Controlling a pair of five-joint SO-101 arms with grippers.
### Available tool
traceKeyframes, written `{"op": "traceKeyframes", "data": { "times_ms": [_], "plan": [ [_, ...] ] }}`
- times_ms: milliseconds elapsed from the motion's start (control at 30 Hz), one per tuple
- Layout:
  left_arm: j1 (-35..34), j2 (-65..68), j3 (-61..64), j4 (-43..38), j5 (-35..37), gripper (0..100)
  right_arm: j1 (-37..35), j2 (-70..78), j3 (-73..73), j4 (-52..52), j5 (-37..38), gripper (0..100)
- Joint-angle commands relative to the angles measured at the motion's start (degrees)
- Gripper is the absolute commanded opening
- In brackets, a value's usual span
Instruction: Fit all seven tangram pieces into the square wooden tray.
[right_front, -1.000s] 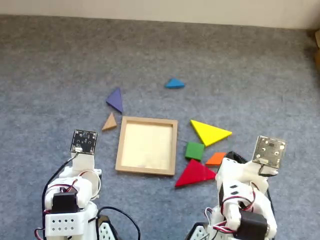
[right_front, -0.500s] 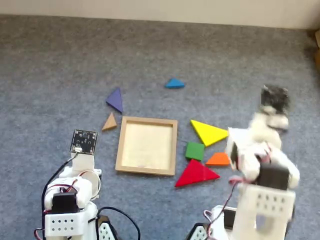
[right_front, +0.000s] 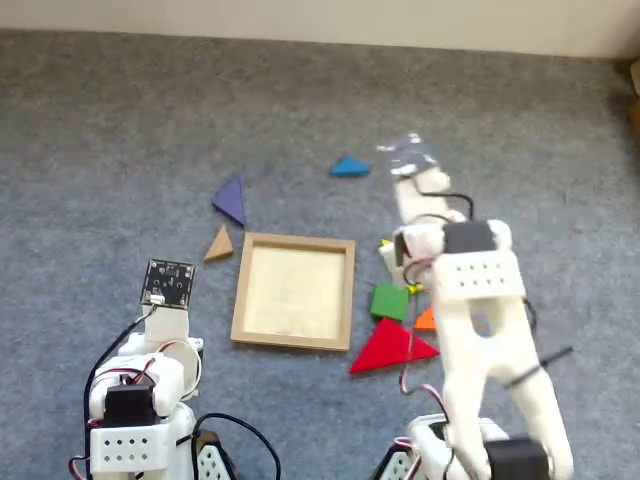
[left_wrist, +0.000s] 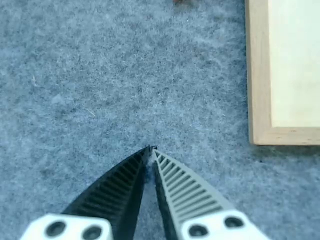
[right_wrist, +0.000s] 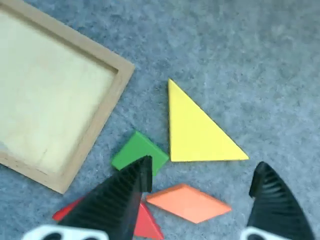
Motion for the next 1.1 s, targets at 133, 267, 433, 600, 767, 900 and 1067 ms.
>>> {"op": "traceKeyframes", "data": {
  "times_ms": [133,267,433,600,767,900,1067],
  "plan": [
    [-0.48,-2.15,1.19,0.44,0.44,1,-3.12,14.20,-7.25,-7.16,8.09,32.0],
    [-0.48,-2.15,1.19,0.44,0.44,1,-3.03,22.64,-11.91,-7.08,11.16,32.0],
    [-0.48,-2.15,1.19,0.44,0.44,1,-1.19,30.11,-16.66,-7.08,11.60,32.0],
    [-0.48,-2.15,1.19,0.44,0.44,1,2.95,35.65,-21.41,-7.25,11.25,32.0],
    [-0.48,-2.15,1.19,0.44,0.44,1,5.85,41.71,-24.31,-7.25,11.25,32.0],
    [-0.48,-2.15,1.19,0.44,0.44,1,9.01,45.67,-27.12,-7.25,11.08,32.0],
    [-0.48,-2.15,1.19,0.44,0.44,1,13.58,47.78,-32.48,-7.08,0.00,32.0]
  ]
}}
